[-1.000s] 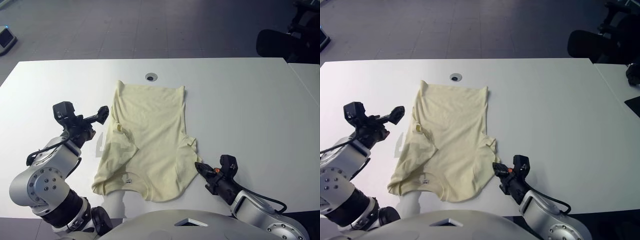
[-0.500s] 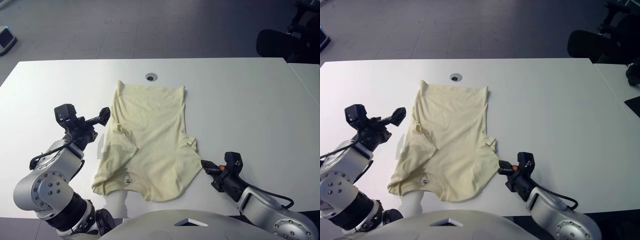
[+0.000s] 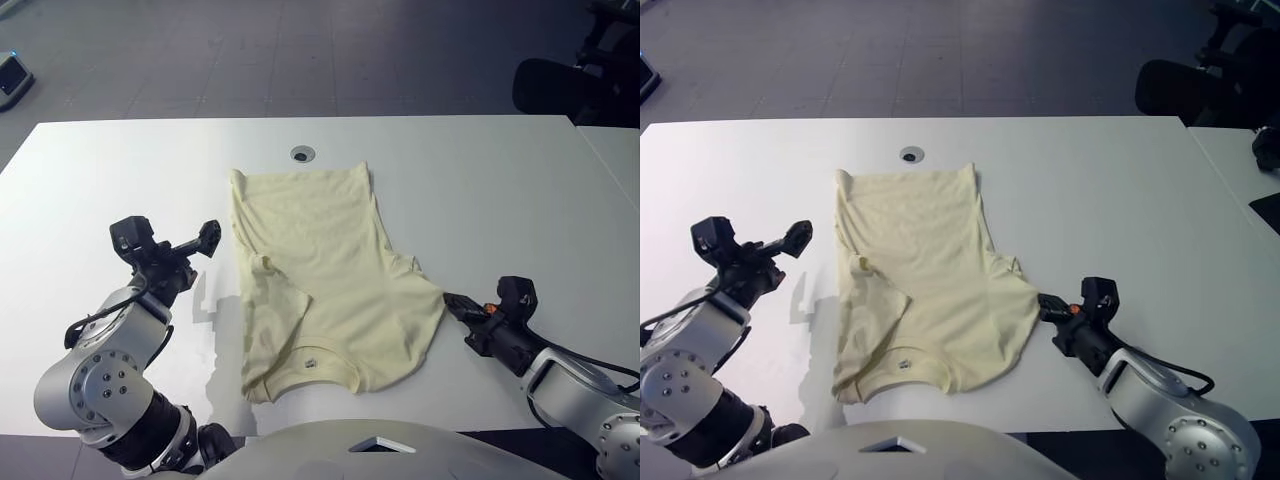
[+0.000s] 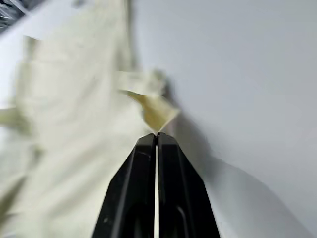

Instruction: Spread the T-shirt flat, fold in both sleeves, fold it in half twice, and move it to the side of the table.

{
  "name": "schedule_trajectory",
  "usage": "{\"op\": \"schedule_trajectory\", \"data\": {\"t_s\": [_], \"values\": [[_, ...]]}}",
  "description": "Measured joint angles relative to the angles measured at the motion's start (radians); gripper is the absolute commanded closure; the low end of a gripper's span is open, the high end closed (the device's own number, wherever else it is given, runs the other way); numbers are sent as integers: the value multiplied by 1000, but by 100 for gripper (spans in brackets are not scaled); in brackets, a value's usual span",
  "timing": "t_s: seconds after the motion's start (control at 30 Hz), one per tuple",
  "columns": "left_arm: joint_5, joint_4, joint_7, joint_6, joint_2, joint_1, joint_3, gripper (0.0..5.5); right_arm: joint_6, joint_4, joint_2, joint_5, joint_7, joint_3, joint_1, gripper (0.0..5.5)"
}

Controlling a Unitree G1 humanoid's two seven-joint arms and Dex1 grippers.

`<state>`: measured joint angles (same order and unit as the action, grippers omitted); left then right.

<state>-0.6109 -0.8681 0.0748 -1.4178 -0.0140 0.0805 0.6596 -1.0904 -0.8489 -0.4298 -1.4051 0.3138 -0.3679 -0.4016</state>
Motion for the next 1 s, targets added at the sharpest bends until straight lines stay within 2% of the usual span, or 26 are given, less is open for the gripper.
{"op": "schedule_trajectory", "data": {"t_s": [0.17,0.23,0.4,0.57,0.7,0.77,0.87,0.9,1.0], "values": [[10,-11,5,13,23,-20,-10,10,116,-51,-47,-212,167,231,114,548],[16,-12,7,14,34,-26,-20,10,134,-17,-40,-213,200,336,187,548],[22,12,1,16,20,-3,-41,10,172,86,30,-155,228,514,286,548],[26,30,-5,16,2,3,-49,10,183,165,65,-77,213,622,315,469],[27,31,-18,16,1,-8,-63,10,212,156,67,-151,193,629,323,398],[30,32,-41,26,-19,-36,-88,10,244,128,58,-215,179,596,336,368],[75,35,-192,182,-199,-157,-200,10,275,66,-68,-254,109,453,358,322],[115,37,-262,278,-281,-211,-233,10,272,58,-148,-223,74,386,352,309],[218,81,-416,536,-422,-318,-277,10,253,49,-305,-109,-35,262,280,257]]}}
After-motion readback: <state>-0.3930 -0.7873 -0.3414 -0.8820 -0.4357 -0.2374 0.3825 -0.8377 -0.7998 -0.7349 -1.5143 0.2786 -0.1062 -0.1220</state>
